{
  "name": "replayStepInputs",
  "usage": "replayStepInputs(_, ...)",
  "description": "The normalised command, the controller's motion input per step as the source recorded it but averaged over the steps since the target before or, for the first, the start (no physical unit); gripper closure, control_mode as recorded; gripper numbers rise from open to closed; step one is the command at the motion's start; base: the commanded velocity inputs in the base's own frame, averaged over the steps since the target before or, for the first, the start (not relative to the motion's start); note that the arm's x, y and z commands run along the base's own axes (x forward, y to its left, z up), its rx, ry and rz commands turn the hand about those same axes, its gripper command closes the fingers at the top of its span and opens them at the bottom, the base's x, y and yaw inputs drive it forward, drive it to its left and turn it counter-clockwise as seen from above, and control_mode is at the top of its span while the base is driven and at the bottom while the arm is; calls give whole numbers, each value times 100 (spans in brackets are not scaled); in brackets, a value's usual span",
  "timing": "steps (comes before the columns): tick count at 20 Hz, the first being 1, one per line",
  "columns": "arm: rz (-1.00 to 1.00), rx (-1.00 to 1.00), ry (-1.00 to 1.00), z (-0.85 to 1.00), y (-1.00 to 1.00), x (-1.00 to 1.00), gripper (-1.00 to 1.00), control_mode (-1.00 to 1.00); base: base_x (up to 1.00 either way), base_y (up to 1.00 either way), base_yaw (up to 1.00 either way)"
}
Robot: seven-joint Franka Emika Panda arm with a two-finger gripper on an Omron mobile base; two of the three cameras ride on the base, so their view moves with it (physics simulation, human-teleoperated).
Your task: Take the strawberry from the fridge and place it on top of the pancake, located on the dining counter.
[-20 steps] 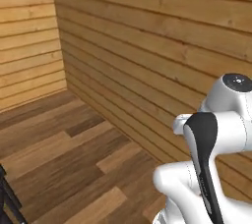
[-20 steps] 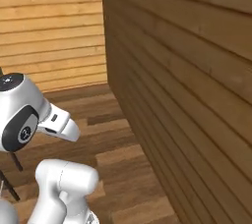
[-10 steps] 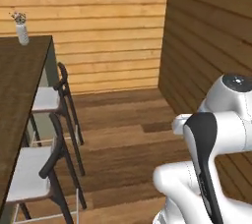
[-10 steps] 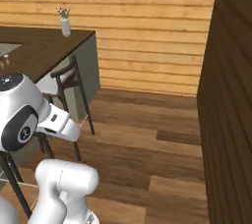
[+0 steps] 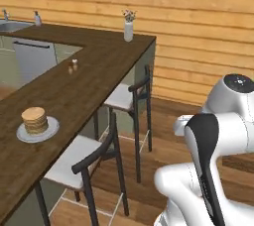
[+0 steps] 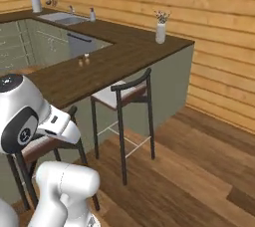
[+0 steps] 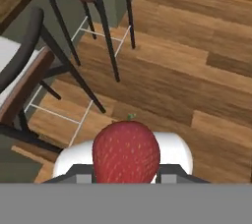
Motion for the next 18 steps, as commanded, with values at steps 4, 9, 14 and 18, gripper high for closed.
replayStepInputs(4,0,0,0,0,0,0,100,100,61,-54,82)
replayStepInputs(9,0,0,0,0,0,0,100,100,25,-59,84)
replayStepInputs(14,0,0,0,0,0,0,100,100,33,-36,84)
replayStepInputs(18,0,0,0,0,0,0,100,100,36,-23,69)
